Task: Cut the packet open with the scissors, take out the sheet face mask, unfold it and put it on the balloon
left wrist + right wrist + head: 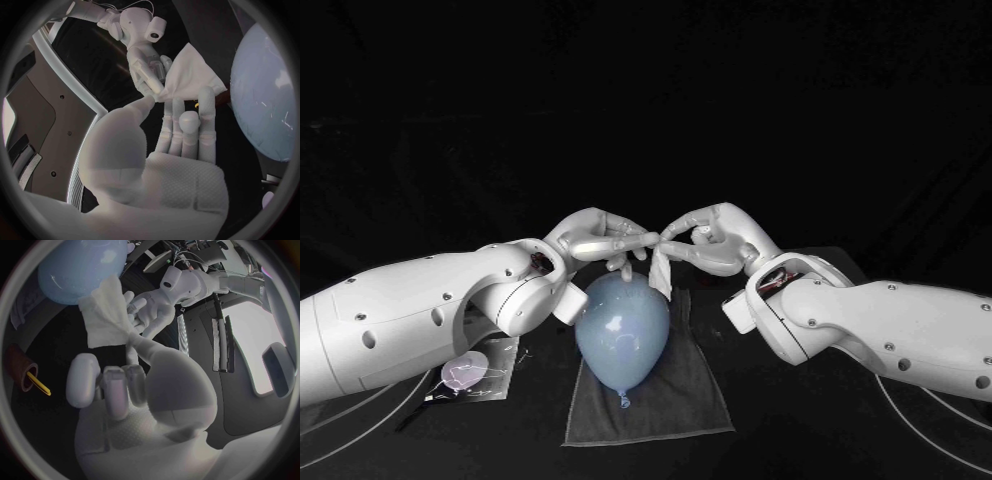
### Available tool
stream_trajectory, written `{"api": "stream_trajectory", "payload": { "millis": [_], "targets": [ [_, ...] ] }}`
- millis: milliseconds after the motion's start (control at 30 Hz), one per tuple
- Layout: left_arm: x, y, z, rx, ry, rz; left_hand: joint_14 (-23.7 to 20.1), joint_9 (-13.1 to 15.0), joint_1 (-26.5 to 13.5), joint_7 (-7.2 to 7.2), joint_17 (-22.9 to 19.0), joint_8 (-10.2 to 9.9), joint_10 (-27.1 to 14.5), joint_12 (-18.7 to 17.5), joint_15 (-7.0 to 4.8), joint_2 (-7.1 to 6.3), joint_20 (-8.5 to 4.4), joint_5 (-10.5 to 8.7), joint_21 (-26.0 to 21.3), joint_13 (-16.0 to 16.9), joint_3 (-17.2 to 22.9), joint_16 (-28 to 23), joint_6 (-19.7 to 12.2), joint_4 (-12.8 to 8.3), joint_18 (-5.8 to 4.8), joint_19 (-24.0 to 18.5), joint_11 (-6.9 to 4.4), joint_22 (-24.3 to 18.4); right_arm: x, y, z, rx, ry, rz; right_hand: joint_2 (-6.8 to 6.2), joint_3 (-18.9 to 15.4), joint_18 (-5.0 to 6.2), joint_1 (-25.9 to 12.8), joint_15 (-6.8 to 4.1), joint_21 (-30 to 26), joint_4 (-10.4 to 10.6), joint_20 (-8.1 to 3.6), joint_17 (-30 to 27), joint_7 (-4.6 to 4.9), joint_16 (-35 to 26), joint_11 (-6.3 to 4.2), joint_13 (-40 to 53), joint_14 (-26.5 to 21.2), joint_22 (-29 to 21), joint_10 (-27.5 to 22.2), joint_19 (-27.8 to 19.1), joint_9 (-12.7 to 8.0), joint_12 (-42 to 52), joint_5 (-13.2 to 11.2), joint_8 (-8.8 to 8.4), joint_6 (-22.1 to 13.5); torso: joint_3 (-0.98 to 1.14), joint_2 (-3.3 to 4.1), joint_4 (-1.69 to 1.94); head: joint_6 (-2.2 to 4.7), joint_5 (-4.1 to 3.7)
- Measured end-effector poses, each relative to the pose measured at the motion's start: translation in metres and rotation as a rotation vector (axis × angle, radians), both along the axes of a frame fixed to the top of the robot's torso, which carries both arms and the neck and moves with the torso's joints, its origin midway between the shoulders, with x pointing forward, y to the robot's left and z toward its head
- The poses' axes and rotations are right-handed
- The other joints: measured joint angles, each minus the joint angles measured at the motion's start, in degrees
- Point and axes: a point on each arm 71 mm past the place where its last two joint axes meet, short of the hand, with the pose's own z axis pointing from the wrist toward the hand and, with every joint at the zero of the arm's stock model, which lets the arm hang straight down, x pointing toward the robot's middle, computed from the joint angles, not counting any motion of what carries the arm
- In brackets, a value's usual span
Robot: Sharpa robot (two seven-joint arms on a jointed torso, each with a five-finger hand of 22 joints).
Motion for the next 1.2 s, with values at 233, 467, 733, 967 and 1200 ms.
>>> {"api": "stream_trajectory", "payload": {
  "millis": [233, 467, 733, 967, 1200],
  "targets": [
    [-0.0016, -0.0022, -0.0011, 0.01, 0.002, -0.027, -0.21, -0.5, 1.35, 0.0, -0.04, -0.44, -0.18, 0.0, -0.2, -0.27, 0.21, 0.0, -0.44, 0.12, -1.01, 0.0, 0.0, -0.09, -0.03, -0.21, 0.18, -0.22, -0.0004, 0.0006, 0.0007, 0.013, -0.002, -0.001, 0.07, 0.0, 0.0, -0.07, 0.01, 0.0, 0.0, 0.0, -0.02, 0.0, -0.02, 0.0, -0.01, 0.0, -0.01, 0.0, 0.0, 0.04, 0.0, -0.03, 0.01, -0.19, -0.01, -0.01, 0.01, -0.04, -0.05],
    [-0.0027, -0.0031, -0.0017, 0.014, 0.003, -0.045, -0.41, -0.78, 3.07, -0.02, -0.12, -0.75, -0.37, 0.0, 0.0, -0.15, 0.21, 0.0, -0.44, 0.2, -1.48, 0.0, 0.01, -0.24, -0.08, -0.21, 0.0, -0.34, -0.0002, 0.0001, 0.0011, 0.02, -0.005, -0.004, 0.07, 0.16, -0.01, -0.07, 0.01, 0.0, -0.16, 0.0, -0.05, 0.01, -0.08, 0.01, -0.05, -0.01, 0.01, -0.01, -0.01, 0.06, -0.01, -0.1, 0.37, -0.38, -0.01, -0.02, -0.01, -0.05, -0.05],
    [-0.0044, -0.0049, -0.0021, 0.012, 0.005, -0.065, -1.02, -1.19, 7.49, -0.93, -0.36, -0.89, -0.37, 0.0, -0.22, 2.76, 0.21, 0.0, -0.67, 0.2, -0.81, 0.0, 1.4, -0.91, -0.13, -0.2, 0.0, -0.48, 0.0004, 0.0003, 0.0009, 0.022, -0.003, -0.005, 0.07, 0.16, -0.02, -0.07, 0.02, -0.01, -0.17, 0.0, -0.04, -0.11, -0.18, 0.01, -0.04, -0.02, 0.01, -0.01, -0.01, 0.07, -0.06, -0.23, 0.66, -0.44, -0.03, -0.02, -0.01, -0.12, -0.05],
    [-0.0049, -0.0058, -0.0019, 0.007, 0.003, -0.074, -0.98, -1.34, 12.87, -0.96, 0.02, -0.87, 0.48, -0.74, -0.65, 6.19, 0.21, -0.06, -0.67, -0.19, 1.87, 0.0, 3.55, -3.24, -0.17, -0.2, -0.85, -0.41, 0.0003, 0.0008, 0.0008, 0.023, 0.0, -0.003, 0.24, 0.31, -0.02, -0.24, 0.03, -0.01, -0.32, 0.0, 0.0, -0.14, -0.04, 0.1, -0.02, -0.03, -0.01, -0.1, -0.01, 0.07, -0.07, -0.09, 0.66, -0.45, -0.03, -0.02, -0.02, -0.2, -0.05],
    [-0.0048, -0.0061, -0.0014, 0.002, -0.003, -0.076, -0.59, -1.33, 13.86, -0.63, 0.53, -0.57, 0.89, -1.18, -1.04, 7.18, -0.01, -0.28, -0.1, -0.64, 2.9, 0.0, 3.74, -4.28, -0.21, 0.02, -1.25, 0.16, 0.0, 0.0009, 0.0009, 0.025, 0.0, -0.002, 0.35, 0.47, -0.03, -0.36, 0.04, -0.01, -0.17, 0.0, 0.0, -0.17, 0.0, 0.1, -0.01, -0.04, -0.04, -0.1, -0.01, 0.08, -0.08, 0.01, 0.66, -0.47, -0.02, -0.02, -0.02, -0.23, -0.05]
  ]
}}
